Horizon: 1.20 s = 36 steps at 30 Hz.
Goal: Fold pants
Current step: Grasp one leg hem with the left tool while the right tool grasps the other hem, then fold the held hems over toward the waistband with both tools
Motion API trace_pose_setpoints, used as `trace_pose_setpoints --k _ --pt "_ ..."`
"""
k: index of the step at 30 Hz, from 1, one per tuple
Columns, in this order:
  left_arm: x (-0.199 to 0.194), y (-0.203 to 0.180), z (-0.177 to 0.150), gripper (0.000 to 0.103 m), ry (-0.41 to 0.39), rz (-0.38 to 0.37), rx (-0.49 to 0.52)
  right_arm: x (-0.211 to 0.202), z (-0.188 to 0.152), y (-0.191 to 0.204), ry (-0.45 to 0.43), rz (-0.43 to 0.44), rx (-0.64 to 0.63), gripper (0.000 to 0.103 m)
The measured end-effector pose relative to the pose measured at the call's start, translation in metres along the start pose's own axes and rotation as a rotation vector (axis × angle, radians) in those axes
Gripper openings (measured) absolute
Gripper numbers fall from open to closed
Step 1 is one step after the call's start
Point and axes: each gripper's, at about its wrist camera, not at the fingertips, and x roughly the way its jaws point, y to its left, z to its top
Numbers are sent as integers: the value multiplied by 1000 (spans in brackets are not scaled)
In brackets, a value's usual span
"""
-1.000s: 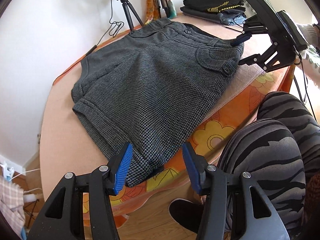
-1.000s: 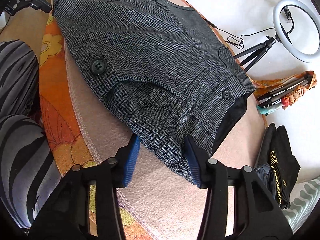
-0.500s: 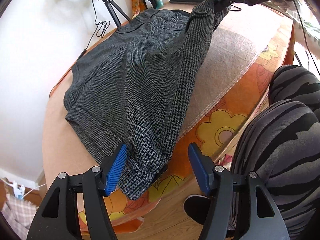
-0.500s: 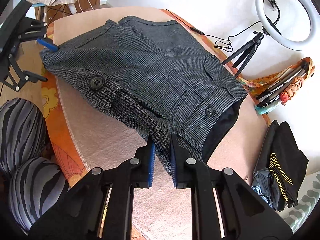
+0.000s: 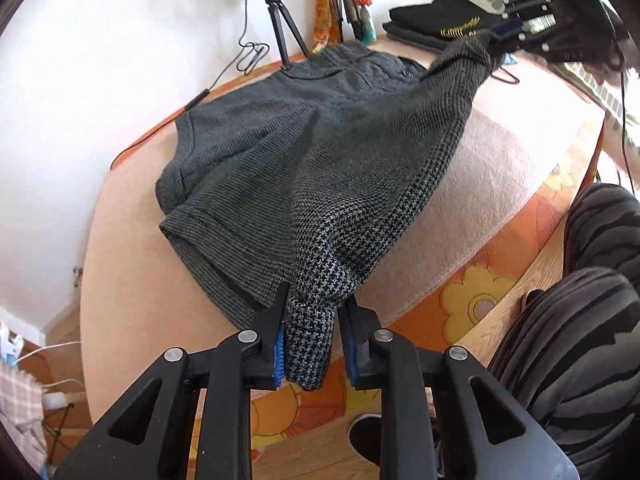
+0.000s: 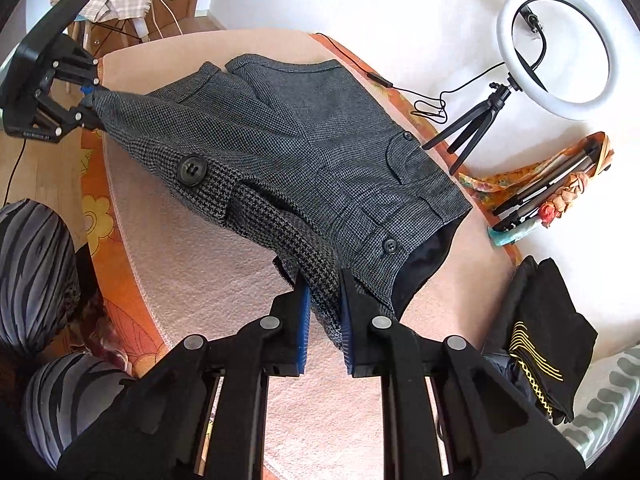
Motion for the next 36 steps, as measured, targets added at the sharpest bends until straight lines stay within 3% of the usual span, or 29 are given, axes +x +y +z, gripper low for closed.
trace_pose_setpoints --k 2,11,18,28,36 --pt "-9 14 9 13 -35 -20 -38 -4 3 -4 -10 -6 9 13" --pt "-22 68 68 12 -149 -18 -84 -12 35 -40 -60 -55 21 13" --pt "-3 115 119 12 -193 -21 -82 1 66 -82 -85 -92 48 13" --pt "58 167 189 12 -188 -8 -57 58 96 -148 -48 -130 86 13" --pt "150 198 219 12 -80 -28 -79 151 114 -193 41 -138 131 13"
